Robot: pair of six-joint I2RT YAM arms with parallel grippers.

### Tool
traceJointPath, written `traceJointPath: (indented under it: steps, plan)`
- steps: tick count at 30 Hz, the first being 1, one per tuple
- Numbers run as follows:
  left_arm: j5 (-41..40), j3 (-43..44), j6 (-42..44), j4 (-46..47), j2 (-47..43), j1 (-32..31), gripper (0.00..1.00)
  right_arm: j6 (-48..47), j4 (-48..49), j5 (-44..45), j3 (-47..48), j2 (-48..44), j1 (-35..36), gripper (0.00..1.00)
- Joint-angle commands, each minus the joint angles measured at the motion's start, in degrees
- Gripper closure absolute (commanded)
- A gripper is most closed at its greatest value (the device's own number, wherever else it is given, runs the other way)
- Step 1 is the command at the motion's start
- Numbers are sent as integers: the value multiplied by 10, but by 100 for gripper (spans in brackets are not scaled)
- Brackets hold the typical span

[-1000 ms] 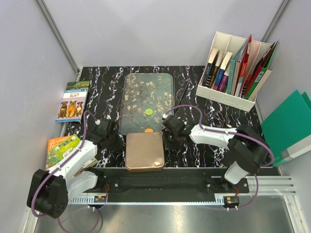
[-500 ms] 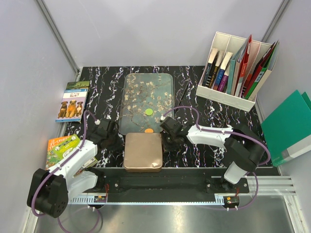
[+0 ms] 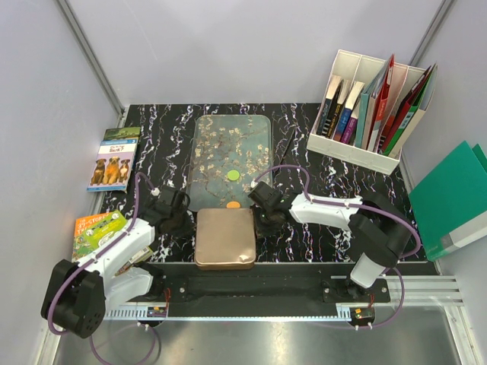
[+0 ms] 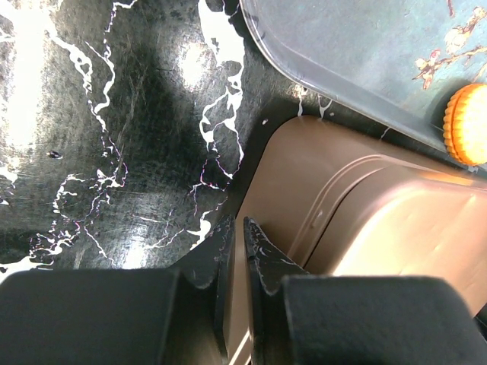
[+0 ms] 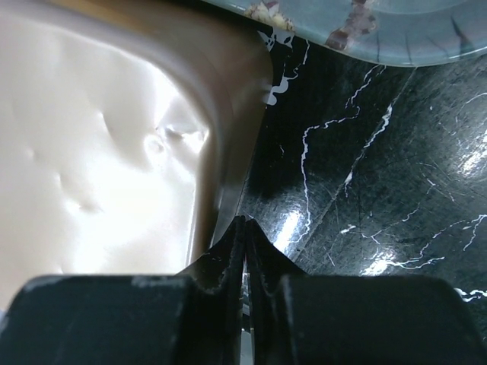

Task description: Pack the cookies

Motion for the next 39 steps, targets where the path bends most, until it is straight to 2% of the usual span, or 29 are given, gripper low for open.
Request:
traceJointPath:
  steps: [1,7,11,17,24,29,34,39]
  plan:
    - [36,13,-19,47,0,-20,87,2,68,-25,32,-5,26,89]
    - [-7,57,1,-9,-1,-19,82,-10,49,0,26,-24,26,88]
    - [-70,87,15,-52,-4,-13,81,-15,34,19,25,-31,26,87]
    - [-73,81,28,-76,-22,22,82,-20,9,48,24,-46,26,87]
    - [-78,67,20,-81,-35,26,84,-26,-28,61,17,-75,25,87]
    - [-114,80,14,-96,-39,28,85,-31,-90,135,29,-101,25,86]
    - [-182,131,22,-138,-64,40,85,-45,-169,215,64,-120,22,85]
    - [-185,181,40,-146,-81,40,85,-60,-163,210,90,-157,22,85]
